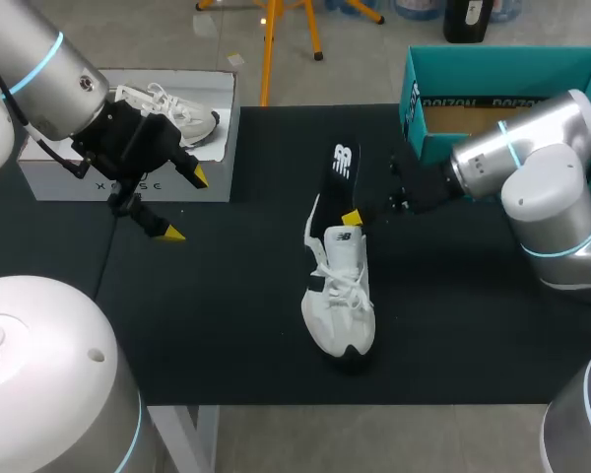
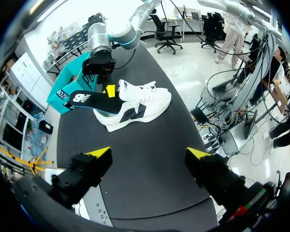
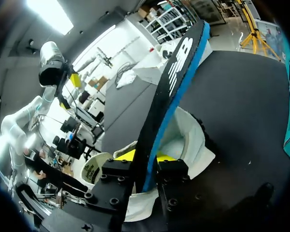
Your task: Take the shoe out of the shoebox, open the shoe tongue, remove and reinsert the insole, then place the shoe into the shoebox
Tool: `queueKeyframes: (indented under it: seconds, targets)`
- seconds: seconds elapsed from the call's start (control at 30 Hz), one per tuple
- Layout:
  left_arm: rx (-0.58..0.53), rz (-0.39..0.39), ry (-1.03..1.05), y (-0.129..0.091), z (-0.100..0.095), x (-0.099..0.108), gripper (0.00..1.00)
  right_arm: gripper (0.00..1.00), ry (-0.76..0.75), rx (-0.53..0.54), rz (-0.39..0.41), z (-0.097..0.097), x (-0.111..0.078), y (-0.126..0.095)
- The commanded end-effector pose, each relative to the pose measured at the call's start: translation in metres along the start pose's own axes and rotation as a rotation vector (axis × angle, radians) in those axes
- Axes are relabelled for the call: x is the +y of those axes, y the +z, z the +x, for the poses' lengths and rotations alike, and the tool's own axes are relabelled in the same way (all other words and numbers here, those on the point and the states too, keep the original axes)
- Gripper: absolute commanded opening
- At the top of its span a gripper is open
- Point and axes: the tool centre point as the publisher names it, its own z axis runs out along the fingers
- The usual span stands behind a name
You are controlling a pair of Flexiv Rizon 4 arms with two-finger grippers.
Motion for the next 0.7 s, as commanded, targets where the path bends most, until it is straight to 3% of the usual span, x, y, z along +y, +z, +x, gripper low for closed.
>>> queueKeyframes:
  seconds: [0.03,0.17,0.3,0.4,0.7]
  targets:
    - [0.003,-0.004,-0.001,0.0,-0.001,0.0,1.0,0.83,-0.02,-0.009,-0.003,0.001,0.015,-0.006]
    - [0.003,-0.004,-0.001,0.0,-0.001,0.0,1.0,0.76,-0.04,-0.017,-0.008,0.002,0.025,-0.01]
    - [0.003,-0.004,-0.001,0.0,-0.001,0.0,1.0,0.48,-0.049,-0.019,-0.016,-0.002,0.031,-0.011]
    - [0.003,-0.004,-0.001,0.0,-0.001,0.0,1.0,0.0,-0.055,-0.017,-0.014,-0.003,0.033,-0.009]
    - [0.003,-0.004,-0.001,0.0,-0.001,0.0,1.0,0.0,-0.056,-0.016,-0.014,-0.002,0.026,-0.007]
